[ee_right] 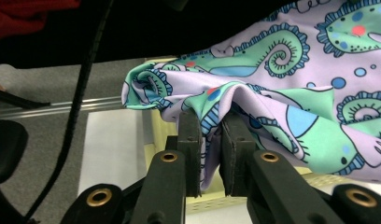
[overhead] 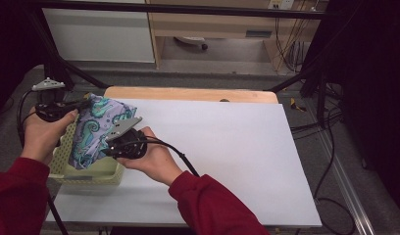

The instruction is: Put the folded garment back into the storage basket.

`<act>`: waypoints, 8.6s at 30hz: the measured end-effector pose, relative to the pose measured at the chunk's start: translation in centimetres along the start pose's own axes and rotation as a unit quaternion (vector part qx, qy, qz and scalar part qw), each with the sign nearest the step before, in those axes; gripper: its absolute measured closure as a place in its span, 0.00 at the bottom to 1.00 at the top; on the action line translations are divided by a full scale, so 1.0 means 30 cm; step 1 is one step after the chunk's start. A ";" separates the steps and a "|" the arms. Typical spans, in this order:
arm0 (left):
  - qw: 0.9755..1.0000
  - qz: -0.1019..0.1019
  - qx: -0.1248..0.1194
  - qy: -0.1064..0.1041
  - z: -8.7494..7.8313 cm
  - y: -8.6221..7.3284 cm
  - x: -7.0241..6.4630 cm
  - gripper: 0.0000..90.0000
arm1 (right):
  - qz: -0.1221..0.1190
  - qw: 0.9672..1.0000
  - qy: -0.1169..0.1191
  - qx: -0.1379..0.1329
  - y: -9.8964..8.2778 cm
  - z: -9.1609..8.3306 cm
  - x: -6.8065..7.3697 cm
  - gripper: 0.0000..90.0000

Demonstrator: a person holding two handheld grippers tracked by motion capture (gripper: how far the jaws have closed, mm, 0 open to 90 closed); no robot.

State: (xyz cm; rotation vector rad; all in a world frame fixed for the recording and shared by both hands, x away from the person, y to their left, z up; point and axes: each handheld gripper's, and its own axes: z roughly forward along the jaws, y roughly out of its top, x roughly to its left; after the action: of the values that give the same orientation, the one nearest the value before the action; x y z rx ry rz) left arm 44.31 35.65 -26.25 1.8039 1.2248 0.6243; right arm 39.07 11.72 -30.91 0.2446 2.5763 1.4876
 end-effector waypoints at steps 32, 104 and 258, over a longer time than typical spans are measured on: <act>0.999 -0.027 -0.005 0.025 -0.035 -0.026 0.114 0.94 | -0.001 0.999 0.001 -0.038 -0.003 0.147 0.022 0.89; 0.997 -0.034 0.037 0.052 0.057 -0.130 0.174 0.94 | 0.036 0.999 0.000 -0.003 -0.134 0.245 -0.009 0.89; 0.997 -0.022 -0.071 0.025 0.037 -0.521 -0.250 0.08 | 0.165 0.939 -0.294 -0.073 -0.558 -0.779 -0.243 0.03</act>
State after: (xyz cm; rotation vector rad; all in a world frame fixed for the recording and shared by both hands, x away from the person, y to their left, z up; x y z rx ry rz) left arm 34.48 30.91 -39.75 1.6496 1.2186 0.7167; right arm 40.07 -17.80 -33.50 0.9782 2.0004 1.4100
